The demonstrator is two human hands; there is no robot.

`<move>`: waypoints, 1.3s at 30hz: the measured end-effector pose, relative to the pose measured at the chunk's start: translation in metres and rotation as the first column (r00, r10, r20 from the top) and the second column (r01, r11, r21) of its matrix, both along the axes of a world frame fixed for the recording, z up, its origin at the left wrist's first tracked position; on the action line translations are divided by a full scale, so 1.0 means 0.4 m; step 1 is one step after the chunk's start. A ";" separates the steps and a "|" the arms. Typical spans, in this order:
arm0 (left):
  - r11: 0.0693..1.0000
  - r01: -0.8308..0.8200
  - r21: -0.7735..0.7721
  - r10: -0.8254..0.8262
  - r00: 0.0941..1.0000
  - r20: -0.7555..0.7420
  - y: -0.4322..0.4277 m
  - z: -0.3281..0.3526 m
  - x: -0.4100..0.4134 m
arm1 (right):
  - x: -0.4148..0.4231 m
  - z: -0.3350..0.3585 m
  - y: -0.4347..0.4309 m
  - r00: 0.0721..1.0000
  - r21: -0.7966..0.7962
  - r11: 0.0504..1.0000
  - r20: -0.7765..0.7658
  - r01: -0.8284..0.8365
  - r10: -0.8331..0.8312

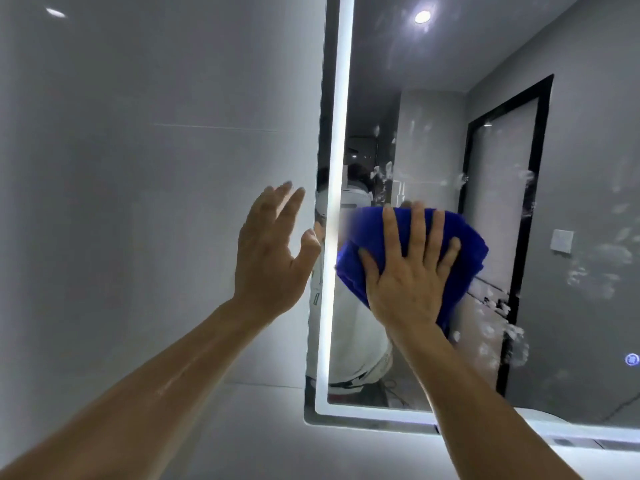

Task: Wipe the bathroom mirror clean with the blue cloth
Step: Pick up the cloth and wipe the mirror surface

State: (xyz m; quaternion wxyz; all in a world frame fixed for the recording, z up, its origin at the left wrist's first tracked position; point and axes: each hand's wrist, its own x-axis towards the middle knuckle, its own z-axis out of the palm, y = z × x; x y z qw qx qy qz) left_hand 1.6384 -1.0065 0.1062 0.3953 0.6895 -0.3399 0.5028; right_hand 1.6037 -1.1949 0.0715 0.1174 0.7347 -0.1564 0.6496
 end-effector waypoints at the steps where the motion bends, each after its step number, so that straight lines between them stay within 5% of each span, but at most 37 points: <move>1: 1.000 -0.017 0.019 0.017 1.000 -0.001 -0.004 0.004 0.005 | 0.011 0.025 0.017 1.000 0.010 1.000 -0.008 -0.001 0.001; 12: 0.995 -0.045 0.093 0.048 0.998 -0.030 -0.017 0.011 0.039 | -0.036 -0.191 -0.051 0.975 -0.290 0.953 -0.222 -0.086 0.021; 18: 0.994 -0.058 0.088 0.059 0.998 -0.017 0.020 0.049 0.041 | -0.026 0.145 -0.017 0.998 0.070 0.996 0.016 -0.063 0.062; 23: 0.995 -0.077 0.060 0.077 0.997 -0.001 0.028 0.100 0.040 | 0.027 0.243 0.074 0.997 0.058 0.996 -0.022 -0.073 0.075; 32: 0.998 -0.002 0.063 0.001 1.000 0.013 0.014 0.124 0.003 | -0.038 -0.077 -0.025 0.970 -0.212 0.975 -0.242 -0.061 0.008; 39: 0.997 -0.042 0.064 0.040 0.999 0.032 0.034 0.159 0.001 | -0.038 0.280 -0.003 0.993 0.121 0.987 -0.033 -0.106 0.111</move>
